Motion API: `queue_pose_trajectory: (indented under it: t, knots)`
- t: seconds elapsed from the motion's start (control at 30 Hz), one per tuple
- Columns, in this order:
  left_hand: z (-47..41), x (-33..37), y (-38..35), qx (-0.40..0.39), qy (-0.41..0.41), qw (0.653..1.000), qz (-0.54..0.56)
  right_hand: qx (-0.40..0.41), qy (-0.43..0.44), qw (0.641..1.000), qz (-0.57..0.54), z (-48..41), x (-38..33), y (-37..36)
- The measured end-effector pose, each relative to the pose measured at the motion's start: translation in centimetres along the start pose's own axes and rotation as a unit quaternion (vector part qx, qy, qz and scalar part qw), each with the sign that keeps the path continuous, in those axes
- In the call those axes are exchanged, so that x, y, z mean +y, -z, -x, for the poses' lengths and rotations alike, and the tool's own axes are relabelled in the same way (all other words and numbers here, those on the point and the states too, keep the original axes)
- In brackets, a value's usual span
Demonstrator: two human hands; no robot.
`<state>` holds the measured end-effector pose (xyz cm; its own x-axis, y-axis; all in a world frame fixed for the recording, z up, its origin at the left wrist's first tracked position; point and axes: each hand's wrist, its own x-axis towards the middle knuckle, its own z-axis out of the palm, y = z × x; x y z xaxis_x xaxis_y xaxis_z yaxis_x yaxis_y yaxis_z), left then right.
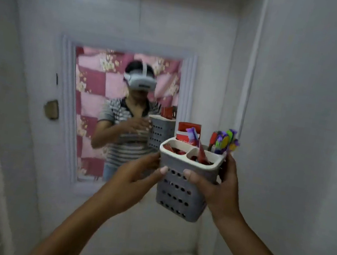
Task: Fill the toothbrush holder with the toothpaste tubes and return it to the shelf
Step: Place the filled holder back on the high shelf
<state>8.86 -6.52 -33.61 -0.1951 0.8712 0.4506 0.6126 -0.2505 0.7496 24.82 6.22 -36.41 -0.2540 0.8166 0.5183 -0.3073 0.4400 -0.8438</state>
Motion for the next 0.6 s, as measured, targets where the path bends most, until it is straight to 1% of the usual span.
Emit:
queue_pose_trajectory:
  t: [0.07, 0.13, 0.17, 0.2, 0.23, 0.27, 0.3, 0.33, 0.37, 0.4, 0.47, 0.5, 0.53, 0.6]
  knots:
    - [-3.2, 4.5, 3.5, 0.028, -0.079, 0.996, -0.031, 0.018, 0.046, 0.998, -0.025, -4.3, -5.9, -1.0]
    - [-6.5, 9.2, 7.0, 0.079, -0.143, 0.977, -0.139, 0.035, 0.09, 0.994, -0.04, -8.8, -11.7, -2.0]
    - [-8.2, 11.6, 8.6, 0.114, -0.167, 0.956, -0.21, 0.049, 0.106, 0.992, -0.04, -11.1, -14.6, -2.6]
    - [-9.8, 13.9, 10.2, 0.158, -0.189, 0.922, -0.298, 0.061, 0.116, 0.991, -0.04, -13.3, -17.4, -3.2]
    - [-11.3, 16.0, 11.7, 0.207, -0.211, 0.874, -0.386, 0.07, 0.12, 0.989, -0.041, -15.5, -20.1, -3.7]
    - [-12.9, 17.7, 13.1, 0.245, -0.23, 0.824, -0.456, 0.077, 0.122, 0.989, -0.043, -17.3, -22.8, -4.3]
    - [-14.4, 19.0, 14.4, 0.267, -0.234, 0.786, -0.506, 0.085, 0.125, 0.988, -0.042, -18.9, -25.4, -5.0]
    - [-15.9, 19.9, 15.7, 0.278, -0.225, 0.759, -0.544, 0.099, 0.13, 0.986, -0.039, -20.3, -27.8, -5.6]
    - [-17.6, 20.5, 16.9, 0.283, -0.209, 0.74, -0.573, 0.118, 0.139, 0.983, -0.027, -21.5, -30.2, -6.1]
    - [-19.0, 21.1, 18.2, 0.283, -0.186, 0.727, -0.597, 0.139, 0.153, 0.978, -0.008, -22.5, -32.4, -6.7]
    - [-21.7, 21.5, 20.5, 0.298, -0.137, 0.717, -0.615, 0.173, 0.184, 0.967, 0.026, -24.9, -35.8, -7.9]
    - [-22.7, 21.6, 21.5, 0.3, -0.119, 0.714, -0.621, 0.188, 0.203, 0.96, 0.044, -26.0, -37.4, -8.5]
    - [-23.0, 21.5, 21.9, 0.282, -0.105, 0.717, -0.629, 0.208, 0.203, 0.955, 0.061, -26.6, -38.1, -8.7]
    - [-23.6, 20.0, 22.5, 0.268, -0.1, 0.716, -0.637, 0.233, 0.202, 0.948, 0.083, -28.5, -38.7, -9.5]
